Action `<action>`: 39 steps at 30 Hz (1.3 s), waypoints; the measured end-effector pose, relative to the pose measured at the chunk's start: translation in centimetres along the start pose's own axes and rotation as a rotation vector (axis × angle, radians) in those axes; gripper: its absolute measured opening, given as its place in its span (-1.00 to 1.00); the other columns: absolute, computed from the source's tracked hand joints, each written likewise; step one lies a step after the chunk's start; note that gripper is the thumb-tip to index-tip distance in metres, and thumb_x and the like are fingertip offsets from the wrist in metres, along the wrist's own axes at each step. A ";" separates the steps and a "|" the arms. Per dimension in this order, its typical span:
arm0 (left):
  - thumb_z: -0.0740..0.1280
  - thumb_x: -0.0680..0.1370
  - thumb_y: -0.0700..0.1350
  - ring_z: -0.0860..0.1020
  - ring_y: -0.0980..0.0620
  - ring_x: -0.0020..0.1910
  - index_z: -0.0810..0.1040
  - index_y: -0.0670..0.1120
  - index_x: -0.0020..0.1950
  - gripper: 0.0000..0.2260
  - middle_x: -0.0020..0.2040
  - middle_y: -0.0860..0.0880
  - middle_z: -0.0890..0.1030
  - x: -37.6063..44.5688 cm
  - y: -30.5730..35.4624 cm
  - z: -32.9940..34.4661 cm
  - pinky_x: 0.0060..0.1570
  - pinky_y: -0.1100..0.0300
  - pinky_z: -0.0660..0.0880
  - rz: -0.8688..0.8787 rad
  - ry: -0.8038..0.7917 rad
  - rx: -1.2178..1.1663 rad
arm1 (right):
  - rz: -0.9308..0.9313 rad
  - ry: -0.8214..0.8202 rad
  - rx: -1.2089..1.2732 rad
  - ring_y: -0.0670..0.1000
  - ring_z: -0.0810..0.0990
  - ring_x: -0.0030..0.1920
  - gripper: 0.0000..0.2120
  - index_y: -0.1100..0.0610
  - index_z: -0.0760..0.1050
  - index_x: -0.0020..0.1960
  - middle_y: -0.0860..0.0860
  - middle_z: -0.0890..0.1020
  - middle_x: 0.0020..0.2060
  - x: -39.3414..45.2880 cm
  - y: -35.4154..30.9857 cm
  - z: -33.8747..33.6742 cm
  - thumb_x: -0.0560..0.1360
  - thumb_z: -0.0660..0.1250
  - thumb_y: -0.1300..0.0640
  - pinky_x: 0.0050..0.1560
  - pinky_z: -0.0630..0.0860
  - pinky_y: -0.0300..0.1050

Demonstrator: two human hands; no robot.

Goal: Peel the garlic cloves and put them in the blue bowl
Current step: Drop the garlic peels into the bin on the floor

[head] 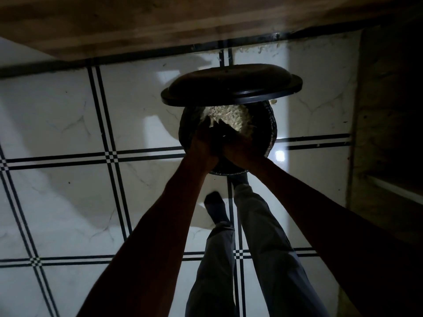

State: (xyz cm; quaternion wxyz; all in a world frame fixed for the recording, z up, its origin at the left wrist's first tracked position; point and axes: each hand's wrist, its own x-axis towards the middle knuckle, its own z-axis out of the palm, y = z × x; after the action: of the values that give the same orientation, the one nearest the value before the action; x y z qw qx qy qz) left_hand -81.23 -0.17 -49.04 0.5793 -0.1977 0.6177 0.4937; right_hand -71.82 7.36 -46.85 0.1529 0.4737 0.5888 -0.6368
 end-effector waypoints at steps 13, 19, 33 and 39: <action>0.32 0.66 -0.27 0.69 0.02 0.08 0.48 -0.22 0.39 -0.71 0.17 -0.12 0.68 -6.8 1.0 2.6 0.00 0.21 0.62 0.160 -0.060 0.221 | 0.050 0.232 0.266 0.19 0.32 0.58 -0.52 0.08 0.25 0.65 0.17 0.34 0.59 -4.9 0.5 -4.3 0.77 0.13 0.00 0.59 0.28 0.11; 0.32 0.69 -0.06 0.57 0.19 -0.37 0.70 -0.06 0.03 -0.82 -0.32 0.09 0.68 -19.0 1.2 7.5 -0.27 0.29 0.50 0.384 -0.073 0.767 | -0.091 0.519 0.342 0.09 0.69 0.17 -0.54 -0.04 0.53 0.36 0.01 0.67 0.19 -19.0 0.6 -8.6 0.61 0.22 -0.29 0.24 0.62 0.23; 0.39 0.65 -0.15 0.70 0.07 -0.14 0.64 -0.04 0.13 -0.92 -0.04 -0.07 0.73 -54.9 -13.3 35.3 -0.12 0.17 0.62 0.895 -1.056 1.235 | -0.098 1.466 0.427 -0.15 0.67 0.05 -0.73 0.12 0.63 0.31 -0.02 0.71 0.11 -70.7 11.7 -17.7 0.68 0.34 0.04 0.10 0.61 -0.27; 0.39 0.65 -0.16 0.70 0.02 -0.13 0.64 -0.12 0.18 -0.87 -0.03 -0.07 0.71 -64.0 -29.1 43.0 -0.09 0.10 0.66 0.959 -1.331 1.415 | 0.073 1.740 0.619 -0.15 0.69 0.01 -0.74 0.02 0.66 0.26 -0.08 0.73 0.04 -83.3 24.5 -15.9 0.65 0.35 -0.06 0.02 0.71 -0.02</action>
State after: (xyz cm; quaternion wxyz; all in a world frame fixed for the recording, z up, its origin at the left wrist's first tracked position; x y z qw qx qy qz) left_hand -19.08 2.30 4.98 0.5275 0.7512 0.3373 0.2088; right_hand -4.68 -15.04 5.86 -0.4569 0.8233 0.2844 -0.1802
